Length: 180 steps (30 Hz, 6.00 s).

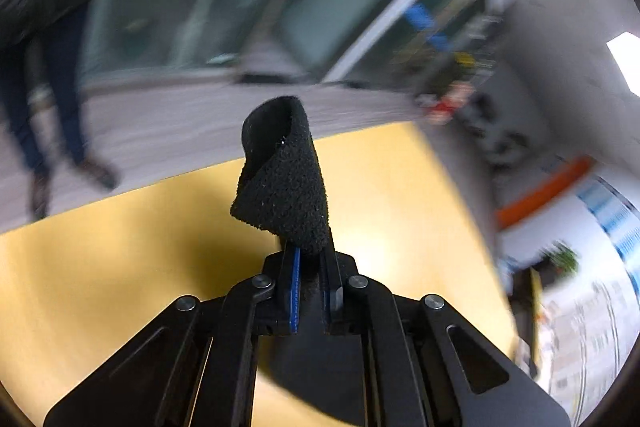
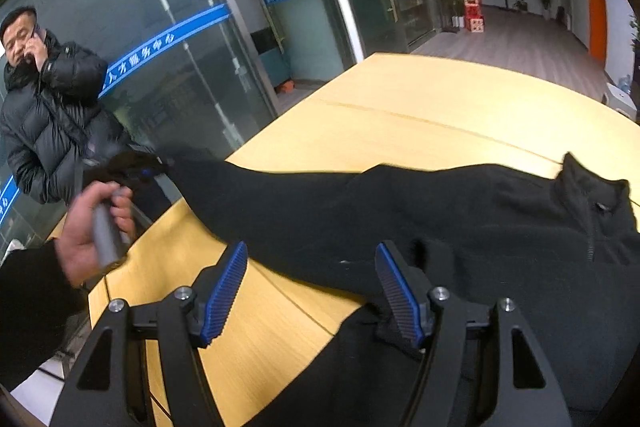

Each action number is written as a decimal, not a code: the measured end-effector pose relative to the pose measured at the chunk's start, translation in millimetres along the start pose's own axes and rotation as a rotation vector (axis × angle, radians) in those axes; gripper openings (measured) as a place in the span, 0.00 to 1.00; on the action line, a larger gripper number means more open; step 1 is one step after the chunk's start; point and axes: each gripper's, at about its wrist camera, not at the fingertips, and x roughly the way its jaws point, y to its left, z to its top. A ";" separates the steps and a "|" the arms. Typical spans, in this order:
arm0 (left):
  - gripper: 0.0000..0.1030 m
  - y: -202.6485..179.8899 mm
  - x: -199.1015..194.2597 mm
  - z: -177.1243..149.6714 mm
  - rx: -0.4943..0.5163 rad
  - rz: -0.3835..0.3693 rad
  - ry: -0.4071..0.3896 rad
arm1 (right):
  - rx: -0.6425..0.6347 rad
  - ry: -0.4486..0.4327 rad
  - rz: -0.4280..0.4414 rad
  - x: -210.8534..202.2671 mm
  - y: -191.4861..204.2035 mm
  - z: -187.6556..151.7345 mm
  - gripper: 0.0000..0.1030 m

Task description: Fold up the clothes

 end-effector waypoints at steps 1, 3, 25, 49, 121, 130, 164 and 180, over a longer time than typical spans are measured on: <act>0.06 -35.5 -15.9 -7.1 0.043 -0.070 -0.002 | 0.011 -0.016 -0.011 -10.3 -6.3 0.2 0.69; 0.06 -96.2 -41.0 -26.4 0.118 -0.186 0.007 | 0.037 -0.050 -0.036 -35.2 -21.6 -0.3 0.69; 0.12 -354.1 28.6 -500.0 0.631 -0.300 0.613 | 0.515 -0.133 -0.502 -302.3 -277.0 -186.9 0.69; 0.63 -174.4 103.3 -353.0 0.676 -0.097 0.464 | 0.536 -0.010 -0.619 -183.3 -278.8 -139.5 0.21; 0.13 20.7 -182.4 -408.4 0.775 -0.048 0.816 | 0.388 0.378 -0.347 -323.9 -84.2 -399.7 0.12; 0.12 -11.1 -262.9 -375.8 0.678 -0.105 0.808 | 0.432 0.151 -0.222 -397.7 -28.8 -338.1 0.11; 0.11 -196.5 -27.5 -208.5 0.437 -0.338 0.621 | 0.404 -0.073 -0.450 -327.6 -200.0 -92.0 0.11; 0.15 -190.0 130.2 -247.0 0.513 -0.229 0.636 | 0.485 0.083 -0.424 -206.4 -363.7 -122.8 0.13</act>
